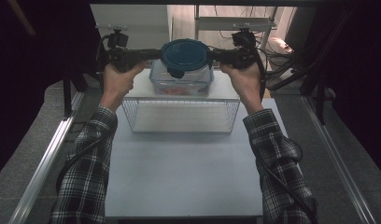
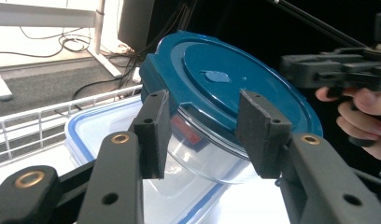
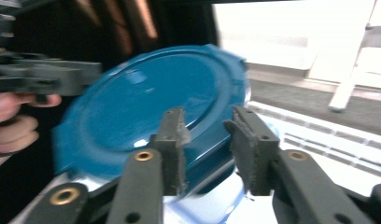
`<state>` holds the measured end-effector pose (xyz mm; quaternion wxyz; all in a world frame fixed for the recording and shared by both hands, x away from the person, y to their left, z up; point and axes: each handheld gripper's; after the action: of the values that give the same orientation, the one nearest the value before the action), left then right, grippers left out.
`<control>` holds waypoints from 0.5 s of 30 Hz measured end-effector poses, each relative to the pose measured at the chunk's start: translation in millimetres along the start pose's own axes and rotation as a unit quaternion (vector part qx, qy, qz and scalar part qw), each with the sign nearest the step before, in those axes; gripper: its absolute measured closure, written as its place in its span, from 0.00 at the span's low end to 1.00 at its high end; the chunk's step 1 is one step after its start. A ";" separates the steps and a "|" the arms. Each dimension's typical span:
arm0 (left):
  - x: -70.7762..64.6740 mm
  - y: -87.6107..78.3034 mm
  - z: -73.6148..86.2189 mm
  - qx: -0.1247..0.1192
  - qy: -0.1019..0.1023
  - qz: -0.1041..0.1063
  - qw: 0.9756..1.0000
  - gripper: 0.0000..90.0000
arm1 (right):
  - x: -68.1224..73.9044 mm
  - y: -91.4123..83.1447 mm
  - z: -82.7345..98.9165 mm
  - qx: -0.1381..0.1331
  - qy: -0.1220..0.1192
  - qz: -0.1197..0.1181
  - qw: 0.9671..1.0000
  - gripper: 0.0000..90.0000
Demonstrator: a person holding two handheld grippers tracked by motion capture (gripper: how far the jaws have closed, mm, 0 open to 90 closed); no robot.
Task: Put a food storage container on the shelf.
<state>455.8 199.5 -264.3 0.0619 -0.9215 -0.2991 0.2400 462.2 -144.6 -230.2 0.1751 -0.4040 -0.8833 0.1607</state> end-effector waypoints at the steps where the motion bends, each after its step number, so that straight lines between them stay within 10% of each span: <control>1: -1.0 -0.6 0.8 0.000 0.002 0.001 1.000 0.60 | 1.4 -3.5 2.4 0.003 -0.001 -0.008 1.000 0.78; 7: -8.3 -3.7 8.1 0.007 0.012 -0.020 1.000 0.65 | 16.5 -16.4 21.0 0.021 -0.044 -0.036 0.998 0.94; 15: -14.3 1.4 14.2 0.029 0.039 -0.048 0.998 1.00 | 12.5 -1.5 20.3 0.028 -0.043 -0.012 0.999 0.99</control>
<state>439.6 189.7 -271.3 0.1118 -0.9126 -0.3328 0.2096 444.7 -138.8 -245.3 0.1496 -0.3814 -0.8899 0.2005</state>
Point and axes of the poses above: each handheld gripper's, and its own axes: y roughly forward along the jaws, z roughly out of its underside, x roughly to its left, and after that the axes turned 4 degrees about z, right-handed
